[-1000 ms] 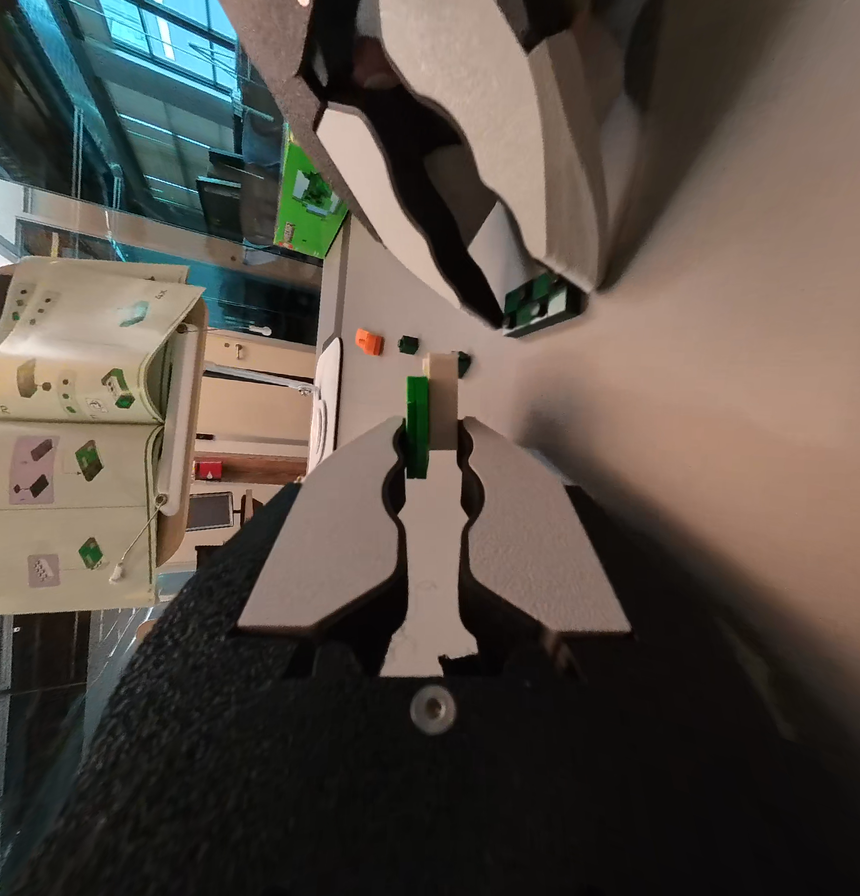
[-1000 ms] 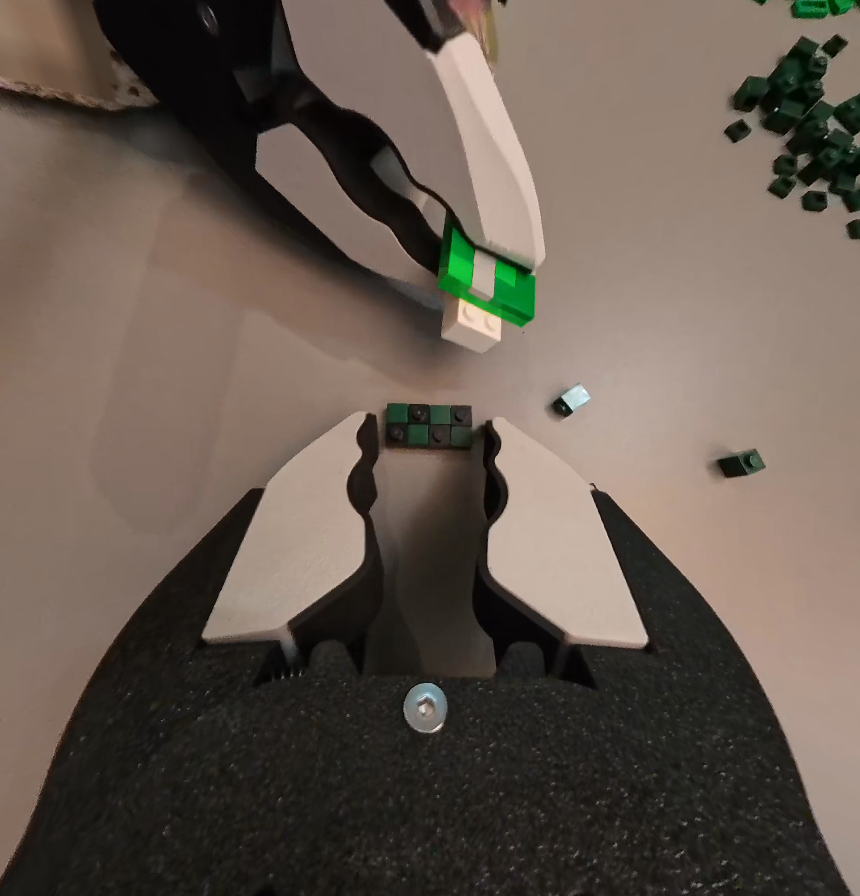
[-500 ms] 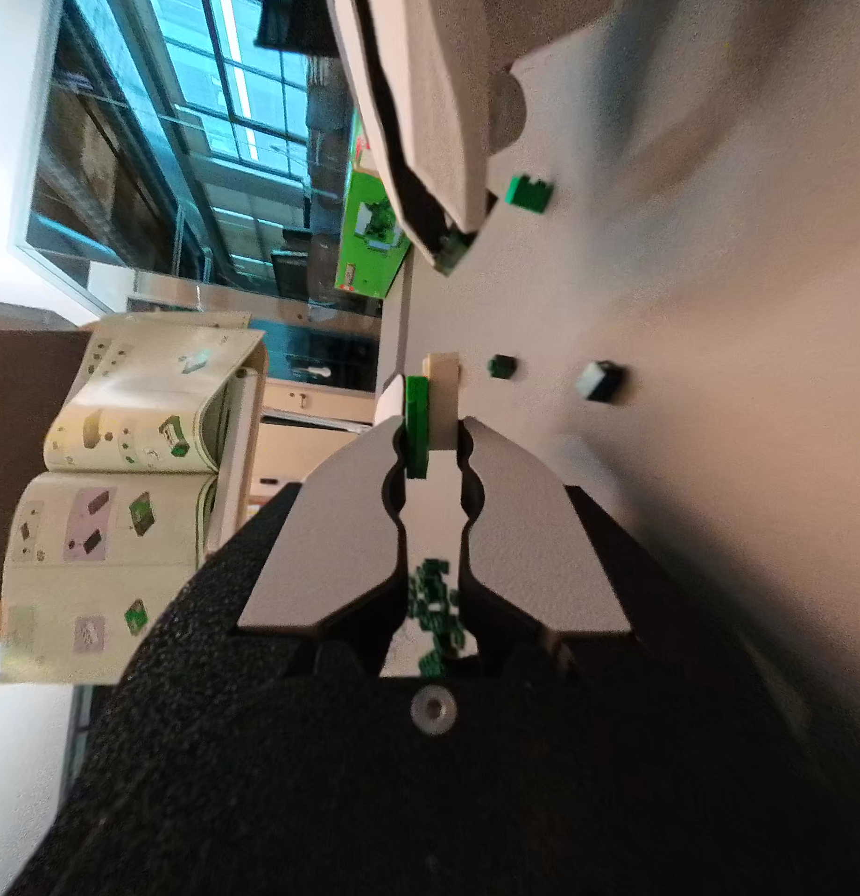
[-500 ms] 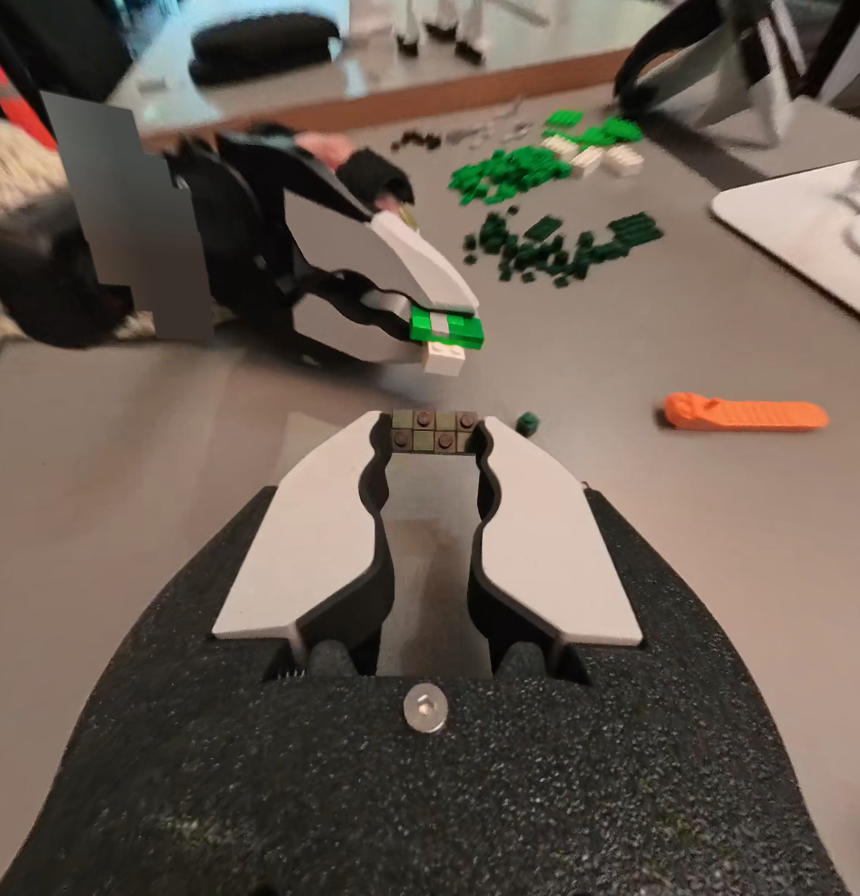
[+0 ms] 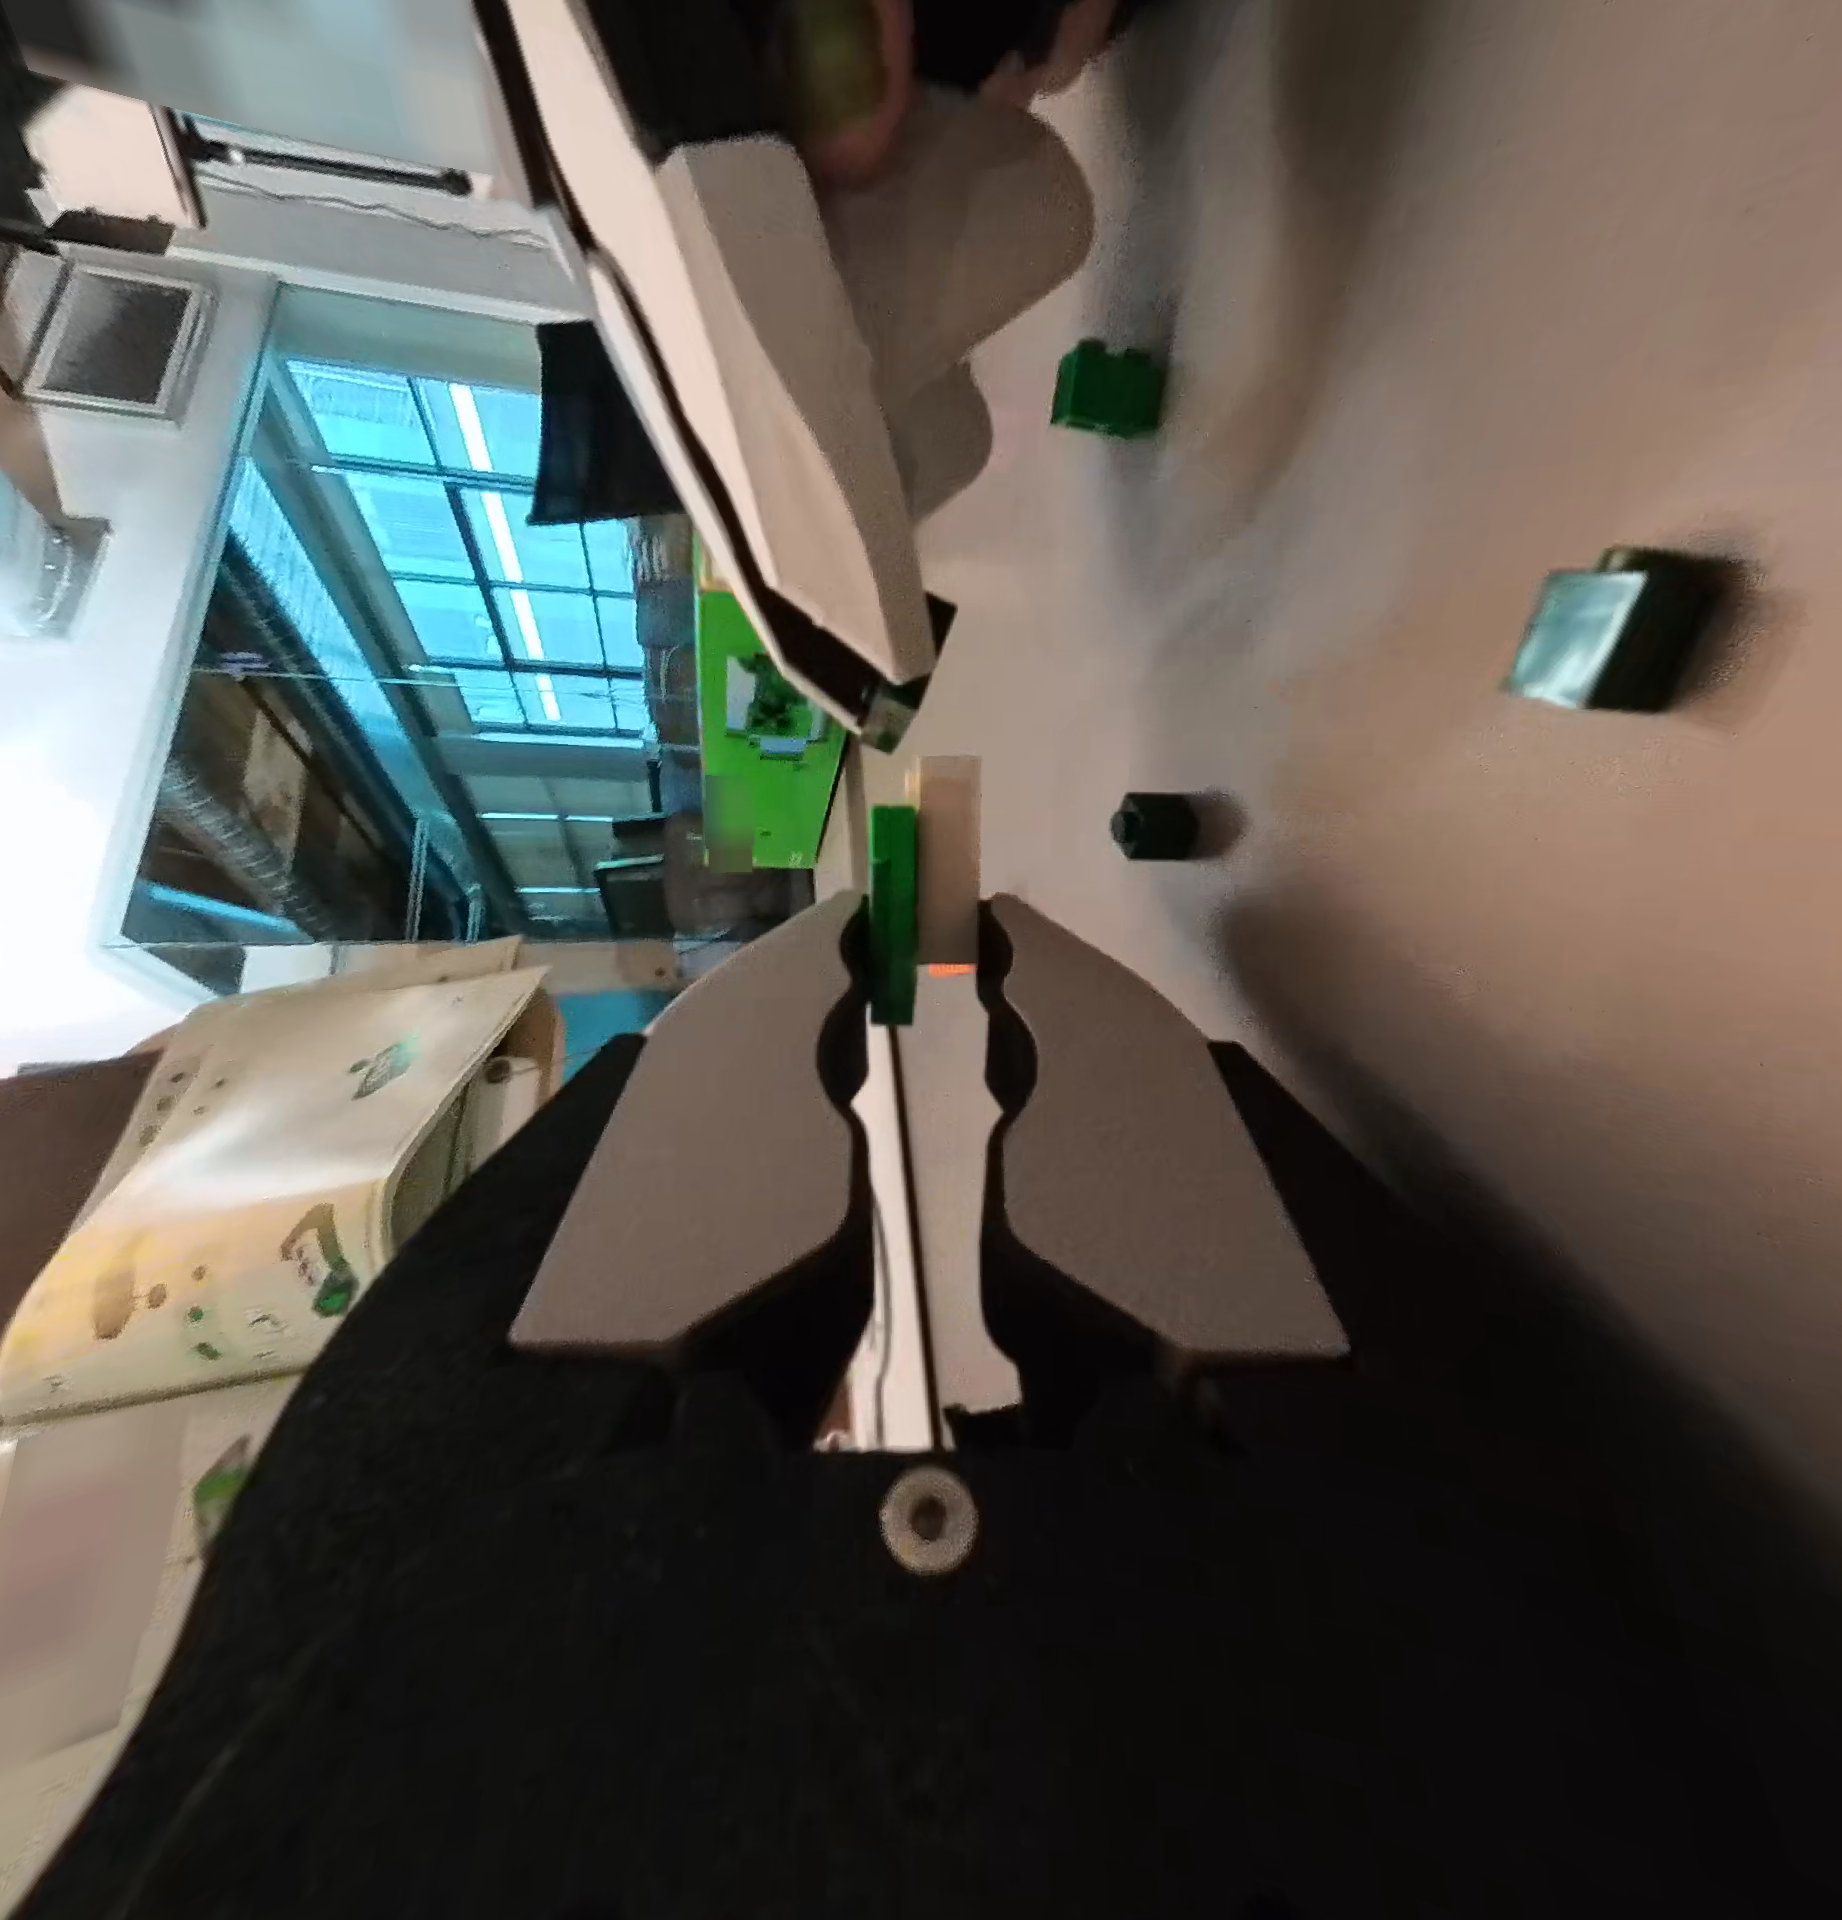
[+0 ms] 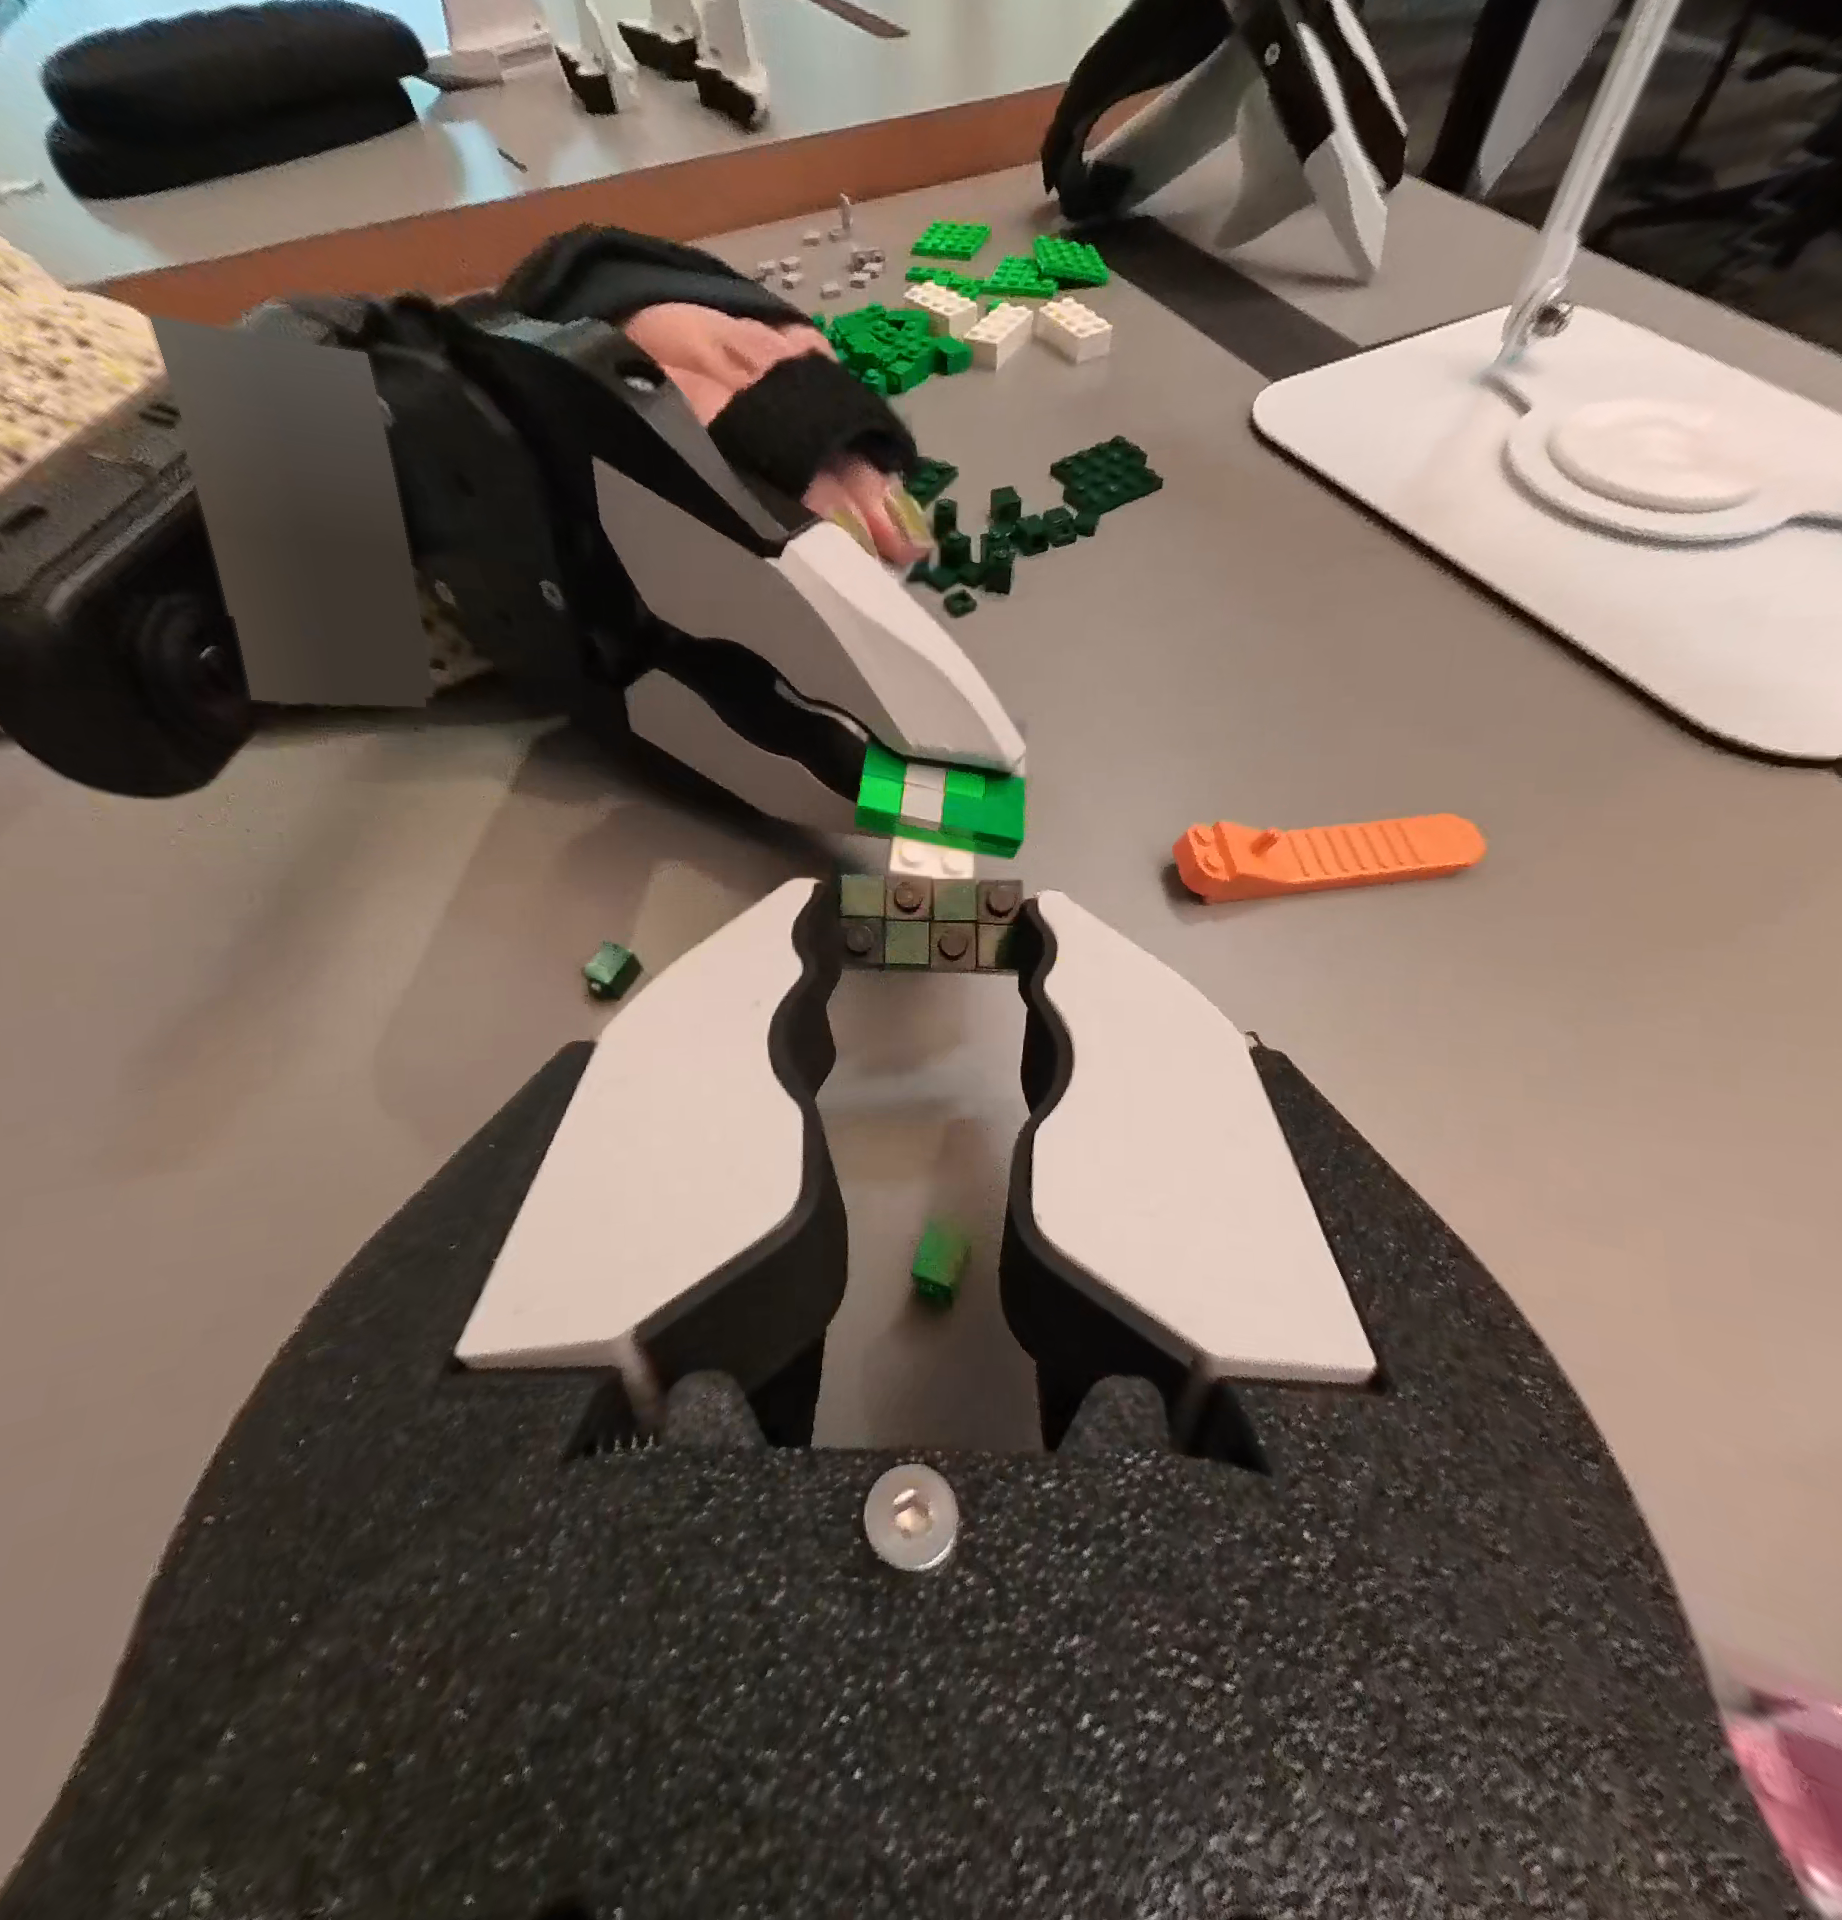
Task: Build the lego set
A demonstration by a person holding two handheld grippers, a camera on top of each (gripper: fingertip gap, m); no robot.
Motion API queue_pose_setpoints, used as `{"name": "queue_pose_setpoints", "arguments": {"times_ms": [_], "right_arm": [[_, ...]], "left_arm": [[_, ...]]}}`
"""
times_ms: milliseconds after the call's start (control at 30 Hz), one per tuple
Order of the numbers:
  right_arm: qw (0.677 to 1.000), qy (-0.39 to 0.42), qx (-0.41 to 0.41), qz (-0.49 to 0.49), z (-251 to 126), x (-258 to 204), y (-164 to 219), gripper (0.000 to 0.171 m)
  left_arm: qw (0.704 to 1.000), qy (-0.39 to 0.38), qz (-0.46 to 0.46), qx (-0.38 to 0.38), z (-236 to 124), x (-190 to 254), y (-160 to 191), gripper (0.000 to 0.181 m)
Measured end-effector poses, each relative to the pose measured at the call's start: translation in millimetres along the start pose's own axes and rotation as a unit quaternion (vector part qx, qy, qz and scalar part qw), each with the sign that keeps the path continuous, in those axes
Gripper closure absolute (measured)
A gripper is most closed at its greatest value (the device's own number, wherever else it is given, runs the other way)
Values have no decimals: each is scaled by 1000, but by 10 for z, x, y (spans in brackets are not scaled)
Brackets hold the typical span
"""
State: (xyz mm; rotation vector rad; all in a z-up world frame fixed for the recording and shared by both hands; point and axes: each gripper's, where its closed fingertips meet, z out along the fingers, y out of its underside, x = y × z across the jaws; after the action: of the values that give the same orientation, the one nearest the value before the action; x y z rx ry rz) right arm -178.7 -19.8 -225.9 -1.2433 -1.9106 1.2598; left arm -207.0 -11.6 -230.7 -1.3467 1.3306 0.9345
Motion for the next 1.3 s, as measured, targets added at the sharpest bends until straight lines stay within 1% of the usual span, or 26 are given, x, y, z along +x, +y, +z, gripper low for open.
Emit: {"name": "queue_pose_setpoints", "arguments": {"times_ms": [67, 200, 267, 633, 1000, 1133, 1300], "right_arm": [[1000, -15, -1, 20, 27, -7, -9, 138], [996, -50, -2, 69, 44, -36, -9, 138], [994, -63, -2, 86, 55, -65, -12, 138], [994, -23, -62, 83, 119, -51, 150, 138], [990, -43, -79, 105, 143, -61, 198, 138], [993, -24, -87, 76, 155, -64, 216, 138], [991, -38, -83, 96, 153, -64, 205, 138]], "left_arm": [[1000, 9, -10, 24, -25, 10, -66, 164], [999, 22, -14, 29, -30, 41, -72, 164], [999, 27, 4, 18, -12, 75, -66, 164], [998, 51, 38, -9, 22, 177, -64, 164], [996, 60, 63, -17, 27, 205, -58, 164], [995, 62, 72, -21, 22, 211, -56, 164], [995, 62, 76, -24, 22, 211, -53, 164]]}}
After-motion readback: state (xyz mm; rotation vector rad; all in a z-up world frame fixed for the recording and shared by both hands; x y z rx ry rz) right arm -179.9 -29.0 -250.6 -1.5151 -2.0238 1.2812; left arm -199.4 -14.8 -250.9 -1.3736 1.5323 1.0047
